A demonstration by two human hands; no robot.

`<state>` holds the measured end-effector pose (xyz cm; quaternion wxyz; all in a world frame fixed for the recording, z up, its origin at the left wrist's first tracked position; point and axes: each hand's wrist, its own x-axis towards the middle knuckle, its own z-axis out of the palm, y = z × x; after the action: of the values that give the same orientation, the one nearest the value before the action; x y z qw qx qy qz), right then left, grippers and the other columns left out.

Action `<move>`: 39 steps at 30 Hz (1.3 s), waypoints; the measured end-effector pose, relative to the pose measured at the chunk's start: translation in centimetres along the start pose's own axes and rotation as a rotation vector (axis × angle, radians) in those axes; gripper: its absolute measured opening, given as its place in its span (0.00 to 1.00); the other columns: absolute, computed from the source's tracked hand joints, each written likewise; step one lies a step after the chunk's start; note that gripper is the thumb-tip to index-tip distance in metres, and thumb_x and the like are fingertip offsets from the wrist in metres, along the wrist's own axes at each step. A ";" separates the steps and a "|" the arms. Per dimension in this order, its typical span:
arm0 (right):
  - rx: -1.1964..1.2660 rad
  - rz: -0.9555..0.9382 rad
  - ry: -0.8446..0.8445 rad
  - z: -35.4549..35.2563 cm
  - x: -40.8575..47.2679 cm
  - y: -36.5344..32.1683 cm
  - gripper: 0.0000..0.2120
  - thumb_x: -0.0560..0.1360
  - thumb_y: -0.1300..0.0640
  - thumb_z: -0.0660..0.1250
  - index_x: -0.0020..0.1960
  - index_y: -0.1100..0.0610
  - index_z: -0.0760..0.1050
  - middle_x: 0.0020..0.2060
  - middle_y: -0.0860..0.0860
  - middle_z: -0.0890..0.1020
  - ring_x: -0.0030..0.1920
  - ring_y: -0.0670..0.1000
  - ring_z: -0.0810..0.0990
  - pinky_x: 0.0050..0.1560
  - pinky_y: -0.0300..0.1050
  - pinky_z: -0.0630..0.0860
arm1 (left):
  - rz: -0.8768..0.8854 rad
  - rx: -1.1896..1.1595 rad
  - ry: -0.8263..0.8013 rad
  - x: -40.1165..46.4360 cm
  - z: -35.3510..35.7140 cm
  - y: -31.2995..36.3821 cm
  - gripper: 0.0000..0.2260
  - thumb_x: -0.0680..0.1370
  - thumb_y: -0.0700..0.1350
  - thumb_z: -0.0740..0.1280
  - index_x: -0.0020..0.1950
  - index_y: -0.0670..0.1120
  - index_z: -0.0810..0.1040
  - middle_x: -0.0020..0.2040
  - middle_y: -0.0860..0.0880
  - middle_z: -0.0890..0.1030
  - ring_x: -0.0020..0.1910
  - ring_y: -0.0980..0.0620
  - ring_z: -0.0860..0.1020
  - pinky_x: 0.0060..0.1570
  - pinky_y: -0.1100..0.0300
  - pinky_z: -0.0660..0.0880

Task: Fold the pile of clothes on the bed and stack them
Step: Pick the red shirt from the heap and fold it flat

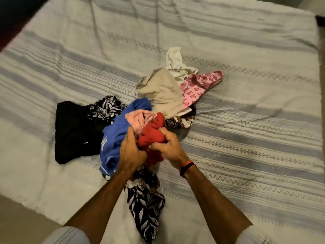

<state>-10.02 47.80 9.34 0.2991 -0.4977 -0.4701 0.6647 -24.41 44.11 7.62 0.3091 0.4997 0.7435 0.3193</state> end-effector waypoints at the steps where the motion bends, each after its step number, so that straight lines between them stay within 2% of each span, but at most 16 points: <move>1: 0.047 -0.015 -0.015 0.5 0.3 -0.8 0.21 0.59 0.61 0.76 0.52 0.54 0.81 0.49 0.55 0.81 0.48 0.54 0.80 0.54 0.55 0.78 | 0.036 0.024 0.045 0.6 -0.8 0.3 0.22 0.65 0.40 0.64 0.57 0.49 0.66 0.46 0.46 0.77 0.42 0.41 0.77 0.38 0.41 0.76; 4: 0.097 -0.024 -0.045 2.2 1.8 -2.8 0.25 0.66 0.64 0.78 0.62 0.58 0.77 0.56 0.57 0.84 0.55 0.56 0.83 0.60 0.53 0.78 | 0.127 0.138 0.222 2.6 -3.3 0.9 0.16 0.67 0.44 0.66 0.53 0.44 0.69 0.46 0.43 0.73 0.43 0.40 0.74 0.41 0.41 0.73; 6: -0.019 -0.019 -0.076 2.7 2.4 -3.5 0.23 0.70 0.63 0.77 0.62 0.60 0.75 0.55 0.53 0.83 0.54 0.49 0.82 0.58 0.44 0.78 | 0.099 0.316 0.257 4.0 -4.8 1.1 0.21 0.68 0.45 0.69 0.58 0.43 0.70 0.52 0.41 0.73 0.48 0.39 0.73 0.44 0.43 0.74; 8: -0.238 0.005 -0.135 2.7 2.9 -4.2 0.21 0.71 0.62 0.76 0.61 0.56 0.73 0.57 0.47 0.81 0.53 0.42 0.80 0.58 0.36 0.76 | -0.070 0.586 0.124 5.7 -6.0 0.2 0.26 0.70 0.42 0.71 0.66 0.46 0.67 0.60 0.40 0.72 0.55 0.37 0.73 0.49 0.43 0.74; 11: -0.542 0.120 -0.241 1.3 3.1 -3.0 0.23 0.74 0.64 0.71 0.67 0.62 0.70 0.59 0.51 0.79 0.55 0.47 0.76 0.58 0.37 0.72 | -0.414 0.815 -0.162 7.1 -6.6 -1.8 0.30 0.75 0.46 0.69 0.73 0.52 0.59 0.68 0.40 0.68 0.65 0.37 0.70 0.61 0.42 0.70; 13: -0.586 0.246 -0.157 -0.2 3.6 -0.8 0.27 0.72 0.61 0.73 0.68 0.61 0.68 0.61 0.51 0.78 0.53 0.48 0.75 0.55 0.38 0.73 | -0.494 0.813 -0.132 7.0 -6.2 -2.5 0.38 0.75 0.48 0.70 0.78 0.50 0.50 0.75 0.38 0.59 0.71 0.36 0.64 0.67 0.40 0.64; 15: -0.532 0.350 -0.006 -1.7 4.3 1.0 0.30 0.70 0.56 0.76 0.67 0.59 0.68 0.60 0.52 0.79 0.52 0.48 0.75 0.50 0.40 0.72 | -0.380 0.760 -0.073 6.8 -5.2 -2.4 0.47 0.75 0.50 0.71 0.79 0.45 0.39 0.78 0.36 0.47 0.75 0.34 0.55 0.72 0.38 0.57; 17: -0.487 0.386 0.086 -3.1 5.3 1.7 0.30 0.68 0.52 0.78 0.64 0.58 0.69 0.58 0.52 0.80 0.52 0.49 0.76 0.45 0.40 0.70 | -0.163 0.764 -0.157 6.5 -3.9 -1.7 0.55 0.71 0.50 0.74 0.78 0.46 0.32 0.78 0.37 0.39 0.77 0.34 0.46 0.73 0.36 0.52; 19: -0.471 0.390 0.139 -4.3 6.3 1.7 0.30 0.68 0.51 0.78 0.63 0.57 0.69 0.56 0.52 0.80 0.52 0.51 0.77 0.46 0.41 0.72 | -0.021 0.791 -0.282 6.6 -2.4 -0.6 0.58 0.68 0.45 0.75 0.77 0.51 0.29 0.78 0.40 0.36 0.78 0.35 0.43 0.73 0.34 0.51; 22: -0.510 0.347 0.198 -6.2 8.2 1.2 0.31 0.70 0.51 0.77 0.67 0.58 0.68 0.60 0.54 0.78 0.58 0.54 0.77 0.55 0.45 0.74 | 0.017 0.717 -0.350 7.8 0.3 0.5 0.58 0.65 0.43 0.74 0.77 0.59 0.31 0.79 0.43 0.38 0.78 0.36 0.44 0.69 0.31 0.57; 25: -0.519 0.303 0.260 -8.4 11.0 0.9 0.32 0.70 0.49 0.76 0.67 0.59 0.66 0.58 0.54 0.78 0.57 0.55 0.77 0.52 0.44 0.72 | -0.061 0.677 -0.331 10.0 2.6 -0.3 0.58 0.64 0.48 0.76 0.76 0.62 0.33 0.79 0.42 0.42 0.77 0.35 0.47 0.64 0.30 0.64; 27: -0.497 0.289 0.307 -9.9 13.3 1.1 0.31 0.68 0.48 0.77 0.63 0.58 0.66 0.53 0.52 0.79 0.51 0.53 0.78 0.50 0.46 0.75 | -0.098 0.694 -0.337 11.5 3.7 -1.5 0.58 0.64 0.54 0.77 0.75 0.63 0.32 0.79 0.43 0.42 0.77 0.34 0.50 0.62 0.31 0.68; 29: -0.471 0.300 0.363 -11.0 15.7 1.6 0.36 0.67 0.48 0.78 0.67 0.61 0.65 0.52 0.54 0.81 0.49 0.54 0.80 0.45 0.46 0.79 | -0.101 0.698 -0.348 12.7 4.6 -2.9 0.57 0.64 0.56 0.77 0.75 0.62 0.34 0.79 0.42 0.40 0.76 0.33 0.52 0.61 0.33 0.69; 31: -0.448 0.329 0.410 -11.4 17.9 2.2 0.44 0.67 0.48 0.78 0.74 0.61 0.60 0.60 0.58 0.78 0.57 0.58 0.79 0.52 0.49 0.79 | -0.103 0.673 -0.356 13.7 5.2 -4.1 0.56 0.64 0.54 0.77 0.76 0.62 0.37 0.79 0.41 0.40 0.75 0.32 0.54 0.62 0.34 0.68; 34: -0.460 0.346 0.440 -11.3 21.4 3.0 0.58 0.64 0.40 0.79 0.80 0.56 0.48 0.75 0.62 0.63 0.72 0.64 0.66 0.69 0.56 0.69 | -0.079 0.639 -0.355 15.1 5.8 -5.9 0.56 0.61 0.52 0.76 0.76 0.62 0.39 0.79 0.41 0.45 0.75 0.32 0.54 0.66 0.35 0.66; 39: -0.300 0.245 0.350 -7.9 25.7 2.0 0.60 0.59 0.42 0.83 0.77 0.56 0.50 0.70 0.53 0.70 0.69 0.57 0.70 0.68 0.50 0.70 | -0.044 0.570 -0.324 16.0 5.8 -8.1 0.55 0.59 0.53 0.75 0.76 0.62 0.42 0.77 0.44 0.52 0.73 0.34 0.59 0.65 0.36 0.68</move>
<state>-10.80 71.85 -2.77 0.2161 -0.6972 -0.4407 0.5225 -29.29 57.76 -4.44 0.2777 0.5943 0.7547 0.0079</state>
